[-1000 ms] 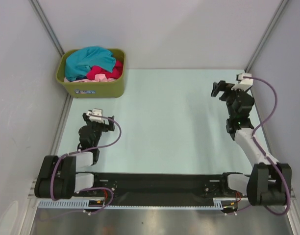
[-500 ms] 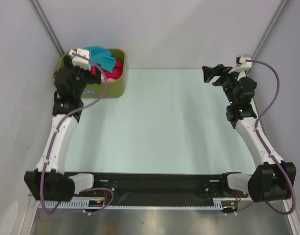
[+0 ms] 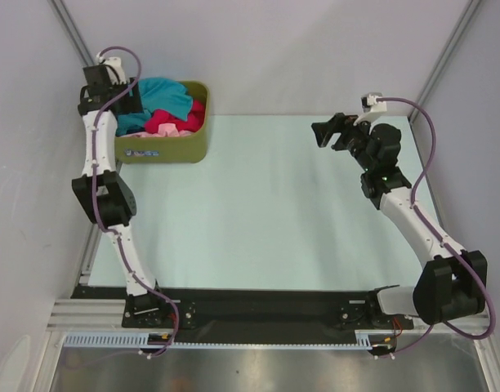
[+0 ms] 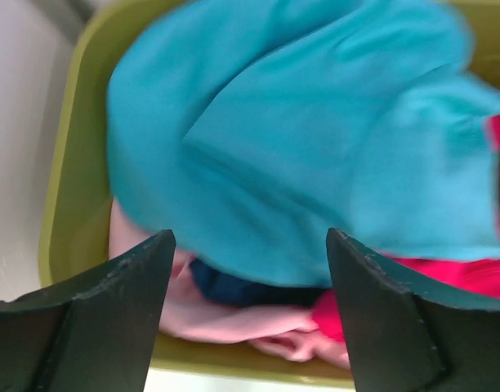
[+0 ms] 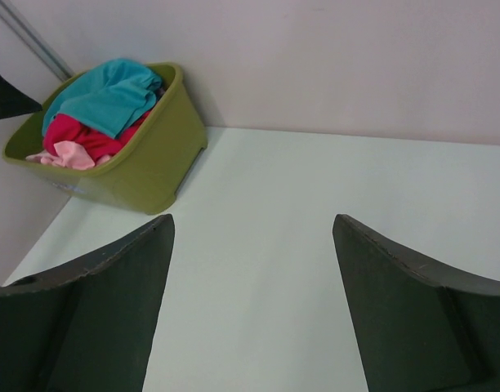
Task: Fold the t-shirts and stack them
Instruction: Grab the tshirt from the pile
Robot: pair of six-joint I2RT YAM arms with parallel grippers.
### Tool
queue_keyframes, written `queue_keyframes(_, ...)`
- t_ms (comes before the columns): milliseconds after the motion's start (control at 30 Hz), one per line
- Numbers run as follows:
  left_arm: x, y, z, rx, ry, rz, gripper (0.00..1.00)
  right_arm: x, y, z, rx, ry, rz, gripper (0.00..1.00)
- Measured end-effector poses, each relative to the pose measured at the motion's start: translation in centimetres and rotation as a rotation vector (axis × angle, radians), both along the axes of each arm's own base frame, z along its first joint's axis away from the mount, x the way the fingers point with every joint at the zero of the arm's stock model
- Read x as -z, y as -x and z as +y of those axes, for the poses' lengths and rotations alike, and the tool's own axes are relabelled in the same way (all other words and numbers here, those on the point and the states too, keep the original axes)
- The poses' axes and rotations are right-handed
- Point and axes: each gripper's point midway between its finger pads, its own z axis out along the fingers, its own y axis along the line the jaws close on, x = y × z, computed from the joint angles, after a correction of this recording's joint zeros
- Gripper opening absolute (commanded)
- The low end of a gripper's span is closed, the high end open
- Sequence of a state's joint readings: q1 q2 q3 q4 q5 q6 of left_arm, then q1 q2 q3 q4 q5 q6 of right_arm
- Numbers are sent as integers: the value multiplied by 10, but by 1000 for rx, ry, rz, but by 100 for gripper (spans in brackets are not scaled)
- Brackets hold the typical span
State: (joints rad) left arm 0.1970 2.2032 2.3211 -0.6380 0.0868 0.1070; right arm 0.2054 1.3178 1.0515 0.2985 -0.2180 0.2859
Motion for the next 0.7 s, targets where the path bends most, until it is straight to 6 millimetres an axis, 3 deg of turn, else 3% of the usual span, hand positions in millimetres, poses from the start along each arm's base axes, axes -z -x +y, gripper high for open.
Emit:
queue_keyframes(67,12,5,17,-27,57,21,84,2,4,12,-24,13,3,84)
queue_keyframes(133,16,5,19,-32,99,20,84,7,8,21,-42,32,14,84)
queue_keyframes(300,27,-10,-1,1,150,5,84,24,12,36,-62,91,72,84)
queue_keyframes(433,56,-21,-14,29,191,37,81,34,14,36,-44,116,106,84)
queue_keyframes(533,79,-26,-18,27,244,65,43,38,15,36,-31,126,120,84)
queue_keyframes(567,83,-27,-20,26,263,71,10,37,15,37,-27,129,120,84)
queue_keyframes(600,86,-28,-22,30,282,74,0,35,15,38,-27,131,117,84)
queue_keyframes(700,80,-29,-24,36,289,61,0,26,15,45,-33,144,101,84)
